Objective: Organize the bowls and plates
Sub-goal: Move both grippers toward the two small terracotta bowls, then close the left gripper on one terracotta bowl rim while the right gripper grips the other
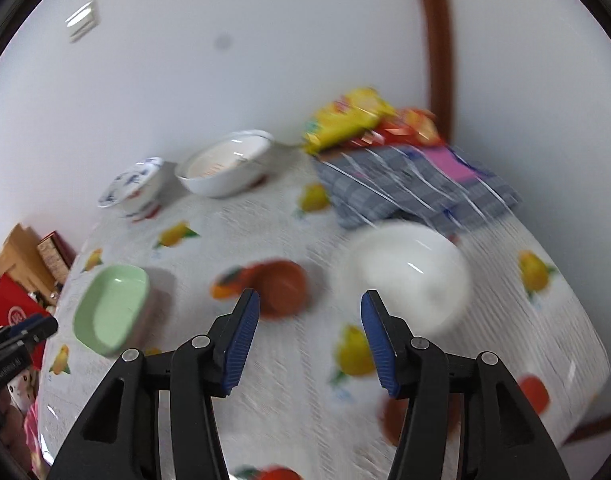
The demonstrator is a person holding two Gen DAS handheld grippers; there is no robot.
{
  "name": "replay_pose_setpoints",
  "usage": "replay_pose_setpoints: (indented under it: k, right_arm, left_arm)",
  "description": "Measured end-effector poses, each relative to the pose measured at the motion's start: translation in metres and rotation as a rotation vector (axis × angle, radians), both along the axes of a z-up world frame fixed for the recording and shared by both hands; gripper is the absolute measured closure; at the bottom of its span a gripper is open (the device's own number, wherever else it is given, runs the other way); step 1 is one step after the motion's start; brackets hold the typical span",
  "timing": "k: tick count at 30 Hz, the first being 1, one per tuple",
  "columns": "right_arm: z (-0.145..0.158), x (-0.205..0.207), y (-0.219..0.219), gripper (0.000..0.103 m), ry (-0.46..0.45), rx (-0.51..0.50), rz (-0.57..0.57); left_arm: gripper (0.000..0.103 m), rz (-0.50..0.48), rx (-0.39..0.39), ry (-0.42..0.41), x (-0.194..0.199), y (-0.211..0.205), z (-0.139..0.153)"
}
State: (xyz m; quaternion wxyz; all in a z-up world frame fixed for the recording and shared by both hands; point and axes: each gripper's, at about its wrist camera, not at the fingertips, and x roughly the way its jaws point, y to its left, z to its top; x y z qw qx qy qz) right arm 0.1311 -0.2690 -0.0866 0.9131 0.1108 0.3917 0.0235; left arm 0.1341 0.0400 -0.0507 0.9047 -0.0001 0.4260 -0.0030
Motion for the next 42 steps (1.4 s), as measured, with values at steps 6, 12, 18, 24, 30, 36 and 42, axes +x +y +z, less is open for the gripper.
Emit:
replay_pose_setpoints:
  k: [6, 12, 18, 24, 30, 36, 42]
  right_arm:
    - [-0.011, -0.026, -0.050, 0.050, 0.049, 0.005, -0.065]
    - [-0.025, -0.039, -0.078, 0.050, 0.092, -0.002, -0.069]
    - [-0.048, -0.036, -0.082, 0.053, 0.159, 0.002, -0.009]
    - [-0.063, -0.031, -0.075, 0.054, 0.186, 0.024, 0.022]
    - [-0.076, -0.025, -0.069, 0.056, 0.228, 0.021, 0.027]
    - [-0.087, -0.020, -0.069, 0.065, 0.272, 0.027, 0.011]
    - [-0.092, -0.014, -0.069, 0.078, 0.299, 0.016, -0.004]
  left_arm:
    - [0.069, -0.044, -0.027, 0.046, -0.001, -0.042, 0.000]
    - [0.069, -0.090, -0.050, 0.061, 0.002, -0.088, 0.001]
    - [0.069, -0.126, -0.031, 0.062, 0.010, -0.123, -0.001]
    - [0.069, -0.105, -0.031, 0.095, 0.025, -0.132, -0.013]
    - [0.069, -0.089, -0.032, 0.121, 0.043, -0.132, -0.027]
    - [0.069, -0.080, -0.053, 0.142, 0.061, -0.134, -0.043]
    - [0.069, -0.103, -0.067, 0.156, 0.082, -0.141, -0.058]
